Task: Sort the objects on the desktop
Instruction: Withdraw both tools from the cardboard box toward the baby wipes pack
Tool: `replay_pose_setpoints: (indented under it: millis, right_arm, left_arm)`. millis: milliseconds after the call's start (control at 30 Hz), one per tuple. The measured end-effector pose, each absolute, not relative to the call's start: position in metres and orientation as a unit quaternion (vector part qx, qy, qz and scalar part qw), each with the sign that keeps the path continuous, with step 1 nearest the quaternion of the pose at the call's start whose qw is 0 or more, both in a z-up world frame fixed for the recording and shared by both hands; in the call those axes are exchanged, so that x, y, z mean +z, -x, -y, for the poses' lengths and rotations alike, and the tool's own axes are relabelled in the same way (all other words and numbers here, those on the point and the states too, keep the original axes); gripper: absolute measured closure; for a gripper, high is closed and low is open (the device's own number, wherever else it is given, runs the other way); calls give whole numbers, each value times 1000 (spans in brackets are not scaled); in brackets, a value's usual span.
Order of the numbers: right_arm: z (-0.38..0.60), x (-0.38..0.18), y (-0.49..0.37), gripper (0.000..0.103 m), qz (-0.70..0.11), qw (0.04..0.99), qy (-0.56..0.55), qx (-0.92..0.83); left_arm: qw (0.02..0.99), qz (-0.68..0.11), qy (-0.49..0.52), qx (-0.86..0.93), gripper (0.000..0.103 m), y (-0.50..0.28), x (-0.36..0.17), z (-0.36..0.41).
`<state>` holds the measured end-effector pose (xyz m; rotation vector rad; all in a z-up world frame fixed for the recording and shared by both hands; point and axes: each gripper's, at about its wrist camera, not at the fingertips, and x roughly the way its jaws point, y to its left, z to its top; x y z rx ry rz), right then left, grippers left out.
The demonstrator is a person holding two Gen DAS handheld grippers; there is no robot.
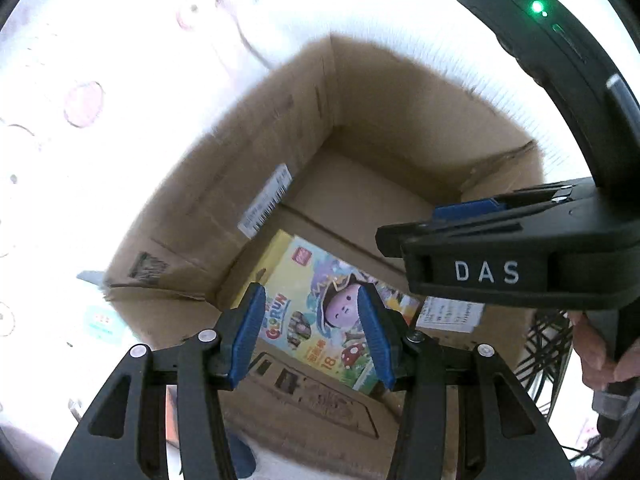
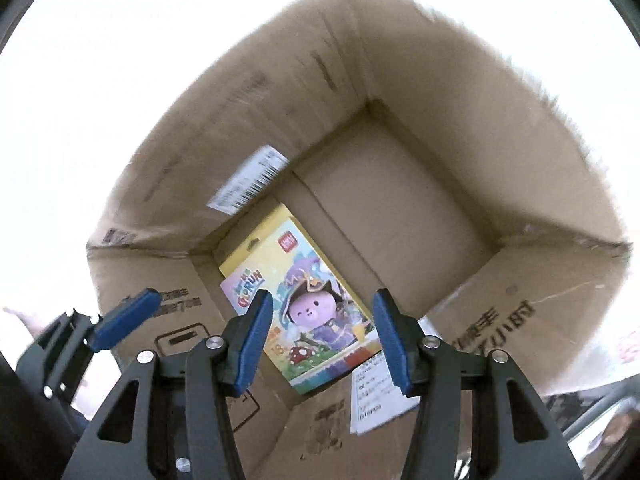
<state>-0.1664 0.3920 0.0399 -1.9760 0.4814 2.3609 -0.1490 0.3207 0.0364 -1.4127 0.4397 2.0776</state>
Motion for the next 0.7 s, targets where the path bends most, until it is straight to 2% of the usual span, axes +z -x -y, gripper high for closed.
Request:
replay_pose_setpoints:
  millis: [100,133,267,400,500,700]
  right_arm:
    - [-390,75,166,53,-101,6,597,796]
    - [-381,57,158,53,-85,2,586,806]
    - [-329,104,134,50,-23,-34,542,839]
    - [-285,117,126,43,16,-63,494,867]
    - [-258,137,118,43,40,-77,463,882]
    - [-209,118,116,42,81,-96,431,894]
  left_arm:
    - [291,-156,495,804,51,139,50,-300]
    - [291,-154,483,811,50,137,51,-293]
    - [283,-142,428,847,50,124,73,-248]
    - [262,-117,398,871,50,122,82,-202]
    - [241,-98,376,889,49,122,83,-168]
    - [221,-67,350,908,48,115,91,-102]
